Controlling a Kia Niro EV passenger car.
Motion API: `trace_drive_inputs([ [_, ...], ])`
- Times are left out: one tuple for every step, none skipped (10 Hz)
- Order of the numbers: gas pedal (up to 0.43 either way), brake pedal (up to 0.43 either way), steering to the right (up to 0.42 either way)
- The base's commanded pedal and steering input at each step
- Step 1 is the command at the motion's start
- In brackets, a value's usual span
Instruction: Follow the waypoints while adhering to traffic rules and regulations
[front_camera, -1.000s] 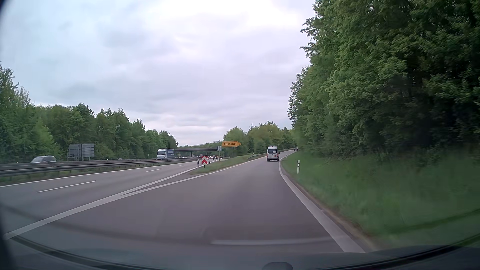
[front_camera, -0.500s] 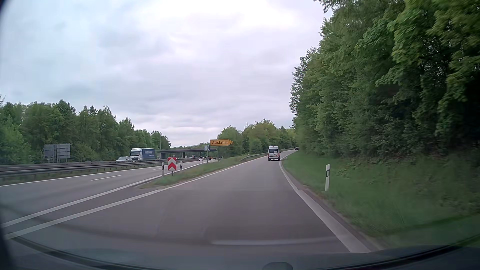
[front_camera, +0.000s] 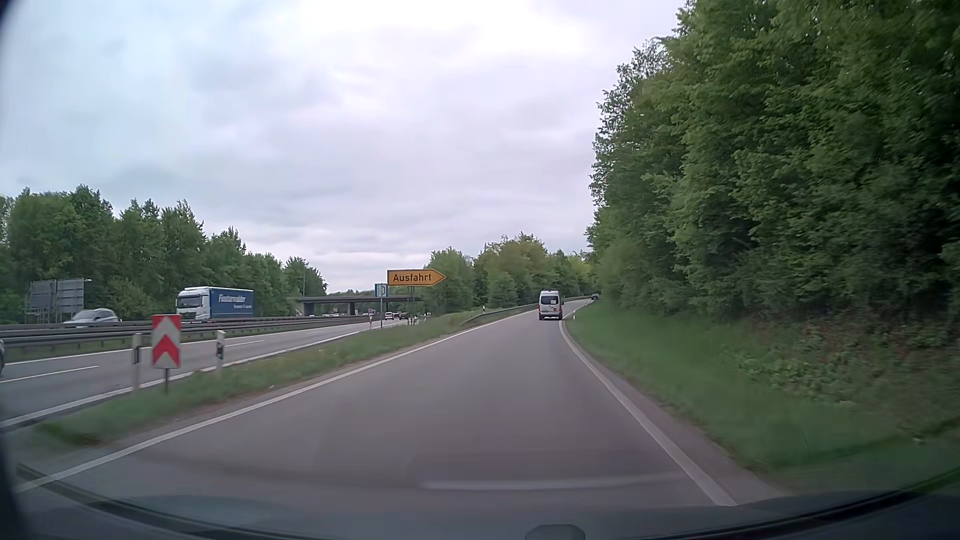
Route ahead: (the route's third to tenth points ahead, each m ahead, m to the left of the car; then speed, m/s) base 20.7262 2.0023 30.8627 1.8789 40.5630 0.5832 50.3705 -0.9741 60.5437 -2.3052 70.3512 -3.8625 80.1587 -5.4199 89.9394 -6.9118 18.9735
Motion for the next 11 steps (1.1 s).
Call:
trace_drive_inputs([
  [0.15,0.0,0.008],
  [0.15,0.0,0.008],
  [0.15,0.0,0.008],
  [0.15,0.0,0.008],
  [0.15,0.0,0.008],
  [0.15,0.0,0.008],
  [0.15,0.0,0.008],
  [0.15,0.0,0.008],
  [0.15,0.0,0.008],
  [0.15,0.0,0.009],
  [0.15,0.0,0.012],
])
